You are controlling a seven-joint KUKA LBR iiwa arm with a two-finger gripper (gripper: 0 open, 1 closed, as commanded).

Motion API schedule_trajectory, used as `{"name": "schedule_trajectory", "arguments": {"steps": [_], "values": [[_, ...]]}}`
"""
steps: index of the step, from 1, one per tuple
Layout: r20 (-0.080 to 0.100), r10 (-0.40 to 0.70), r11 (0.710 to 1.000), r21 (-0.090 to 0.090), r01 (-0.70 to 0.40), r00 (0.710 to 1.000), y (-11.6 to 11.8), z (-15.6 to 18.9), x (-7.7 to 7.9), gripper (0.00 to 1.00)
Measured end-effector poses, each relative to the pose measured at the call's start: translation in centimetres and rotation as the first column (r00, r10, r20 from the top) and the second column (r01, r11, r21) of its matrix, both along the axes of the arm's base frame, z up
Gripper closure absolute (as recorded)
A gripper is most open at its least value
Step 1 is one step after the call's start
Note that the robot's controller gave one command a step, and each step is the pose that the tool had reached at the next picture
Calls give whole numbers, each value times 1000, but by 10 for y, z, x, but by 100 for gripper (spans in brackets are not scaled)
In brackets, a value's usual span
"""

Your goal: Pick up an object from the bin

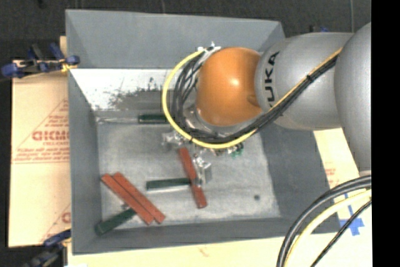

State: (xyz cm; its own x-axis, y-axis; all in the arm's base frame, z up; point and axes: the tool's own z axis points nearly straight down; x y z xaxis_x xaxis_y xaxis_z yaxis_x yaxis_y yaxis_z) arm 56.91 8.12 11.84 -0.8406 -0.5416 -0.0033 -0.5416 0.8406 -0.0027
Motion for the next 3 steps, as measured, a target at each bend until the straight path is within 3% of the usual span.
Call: {"name": "schedule_trajectory", "arguments": {"steps": [1,2,3], "values": [[-2,83,997,2,-83,997,2,-45,-7,100],[-2,83,997,2,-83,997,2,-45,-7,100],[-8,47,999,2,-47,999,-3,-4,-15,100]]}}
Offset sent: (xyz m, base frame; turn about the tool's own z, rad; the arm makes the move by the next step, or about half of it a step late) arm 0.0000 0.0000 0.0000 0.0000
